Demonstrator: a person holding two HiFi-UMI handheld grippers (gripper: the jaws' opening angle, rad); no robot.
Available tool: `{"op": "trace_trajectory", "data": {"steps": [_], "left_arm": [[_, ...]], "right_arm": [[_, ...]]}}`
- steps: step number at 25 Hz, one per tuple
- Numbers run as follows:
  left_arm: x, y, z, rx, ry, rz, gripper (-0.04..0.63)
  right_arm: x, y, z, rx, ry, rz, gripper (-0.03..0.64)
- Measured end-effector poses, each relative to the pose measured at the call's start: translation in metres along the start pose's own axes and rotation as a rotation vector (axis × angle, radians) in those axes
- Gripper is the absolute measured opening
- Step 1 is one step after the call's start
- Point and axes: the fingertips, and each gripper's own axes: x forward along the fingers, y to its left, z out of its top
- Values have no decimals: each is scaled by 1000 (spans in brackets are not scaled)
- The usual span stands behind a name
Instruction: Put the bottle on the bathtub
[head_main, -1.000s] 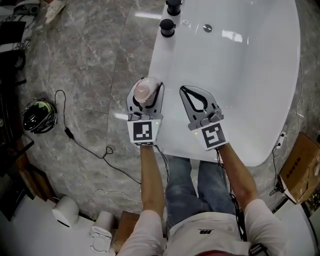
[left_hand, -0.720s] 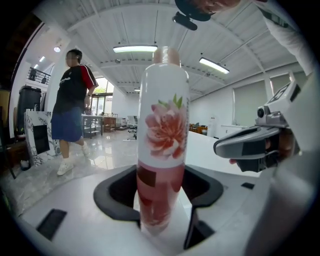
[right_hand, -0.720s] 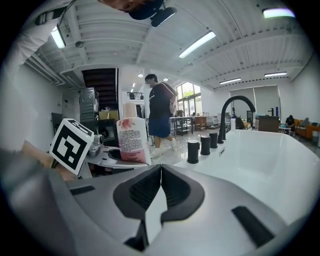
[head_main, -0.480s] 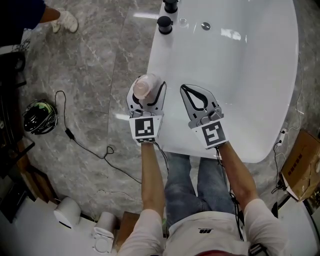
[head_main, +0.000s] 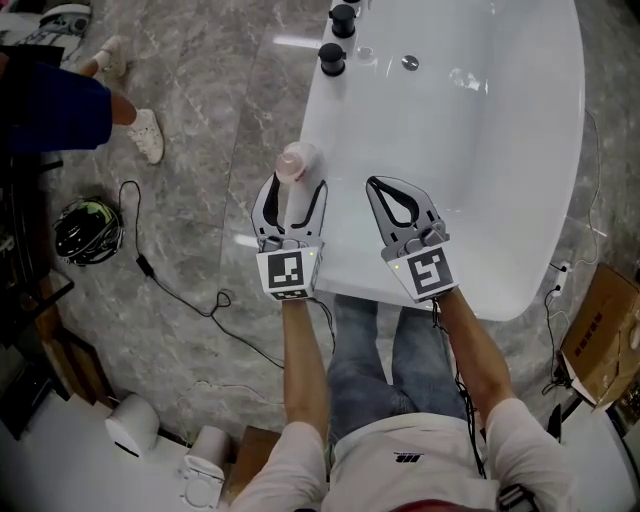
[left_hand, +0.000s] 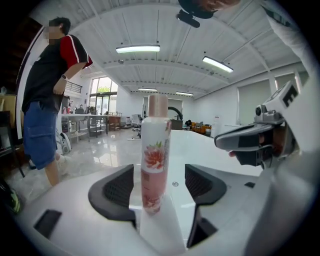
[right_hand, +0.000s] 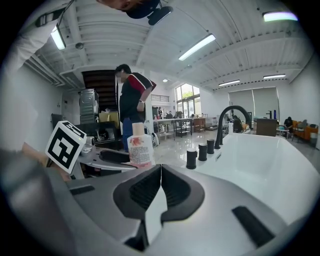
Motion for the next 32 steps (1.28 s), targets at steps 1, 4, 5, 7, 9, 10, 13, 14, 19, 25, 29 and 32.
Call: {"op": "trace_trajectory", "data": {"steps": [1,4,5,7,9,10,13,14,19,25,29,32], "left_arm": [[-7,-2,7,-3,-6,2,319],[-31,-11,32,-13,-30,-1,293],[-40,-14,40,-13,-37,-4,265],[-55,-23,55,-10,-43,-14,222],[-69,-33,75,-1,-55,-26,200],[-75,-37,86,4,-67,-29,188],[-93,-47,115,11,-90,-22,133],[-99,-50,123,16,-96,-16,110],[-126,-55,163,27,-132,6,24],[-162,-64,202,33,-158,7,12],[-181,-69,225,41,-177,2,12],[-195,-73,238,46,-193,-3,11]], "right_arm": [[-5,1,6,-3,-4,3,-6],[-21,5,28,0,-14,10,-6],[-28,7,37,-1,-18,13,-6],[-39,9,56,-6,-32,20,-7],[-52,11,78,-11,-58,27,-8],[-59,12,89,-13,-72,31,-7],[-79,14,117,-6,-107,33,-8],[-86,15,125,-3,-111,33,-8],[-110,22,159,-8,-122,38,-8],[-141,32,192,-7,-136,33,-8],[-156,38,214,-15,-147,29,-8],[-165,46,227,-22,-149,32,-8]]}}
